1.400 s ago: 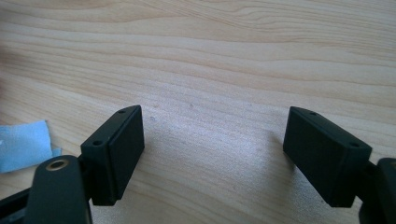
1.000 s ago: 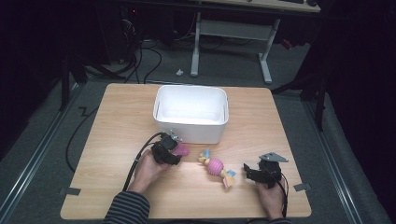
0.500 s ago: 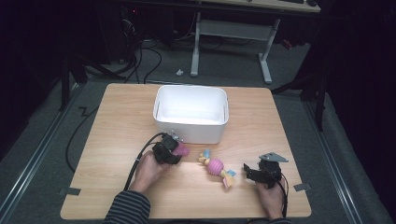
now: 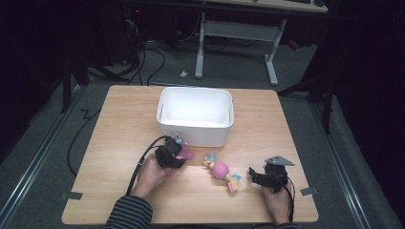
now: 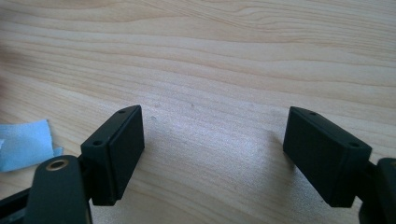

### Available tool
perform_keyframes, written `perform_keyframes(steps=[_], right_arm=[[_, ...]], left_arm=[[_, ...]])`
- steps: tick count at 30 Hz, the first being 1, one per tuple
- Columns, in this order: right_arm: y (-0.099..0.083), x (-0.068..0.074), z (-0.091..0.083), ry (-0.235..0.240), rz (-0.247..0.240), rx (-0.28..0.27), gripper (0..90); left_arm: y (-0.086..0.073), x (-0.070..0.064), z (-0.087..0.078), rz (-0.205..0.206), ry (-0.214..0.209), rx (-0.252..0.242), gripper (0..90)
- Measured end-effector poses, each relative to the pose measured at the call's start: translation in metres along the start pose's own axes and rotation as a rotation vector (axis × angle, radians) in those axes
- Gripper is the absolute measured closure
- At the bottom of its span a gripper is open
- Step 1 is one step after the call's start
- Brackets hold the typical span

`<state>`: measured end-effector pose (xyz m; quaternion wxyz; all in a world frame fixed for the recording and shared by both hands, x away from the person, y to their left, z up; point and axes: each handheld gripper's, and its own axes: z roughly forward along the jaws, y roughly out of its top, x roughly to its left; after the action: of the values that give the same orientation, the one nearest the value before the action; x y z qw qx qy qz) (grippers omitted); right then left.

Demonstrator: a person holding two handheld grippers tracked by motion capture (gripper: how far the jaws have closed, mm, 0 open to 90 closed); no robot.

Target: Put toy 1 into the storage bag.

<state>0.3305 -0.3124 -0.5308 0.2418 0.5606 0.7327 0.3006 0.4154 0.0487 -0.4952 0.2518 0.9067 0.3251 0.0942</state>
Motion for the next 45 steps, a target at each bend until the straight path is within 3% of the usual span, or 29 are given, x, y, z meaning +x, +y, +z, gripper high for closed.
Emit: perform_keyframes(steps=[13,20,28,30,34,40,45], right_arm=[[0.000,0.000,0.000,0.001,-0.001,0.001,20.4],[0.000,0.000,0.000,0.001,-0.001,0.001,20.4],[0.000,0.001,0.000,0.001,-0.001,0.001,20.4],[0.000,0.001,0.000,0.002,-0.004,0.001,20.4],[0.000,0.001,0.000,0.004,-0.004,0.001,20.3],[0.000,0.001,0.000,0.004,-0.004,0.000,20.3],[0.000,0.001,0.000,0.005,-0.004,0.001,20.3]], left_arm=[[-0.006,-0.004,-0.026,0.010,-0.041,-0.030,58.9],[-0.013,0.002,-0.047,-0.052,-0.075,-0.091,58.8],[-0.016,0.004,-0.062,-0.063,-0.080,-0.105,58.8],[-0.018,0.004,-0.064,-0.083,-0.080,-0.108,58.8],[-0.019,-0.002,-0.070,-0.072,-0.075,-0.090,58.9],[-0.021,0.000,-0.088,-0.085,-0.064,-0.101,58.9],[-0.021,0.006,-0.110,-0.098,-0.061,-0.147,59.0]])
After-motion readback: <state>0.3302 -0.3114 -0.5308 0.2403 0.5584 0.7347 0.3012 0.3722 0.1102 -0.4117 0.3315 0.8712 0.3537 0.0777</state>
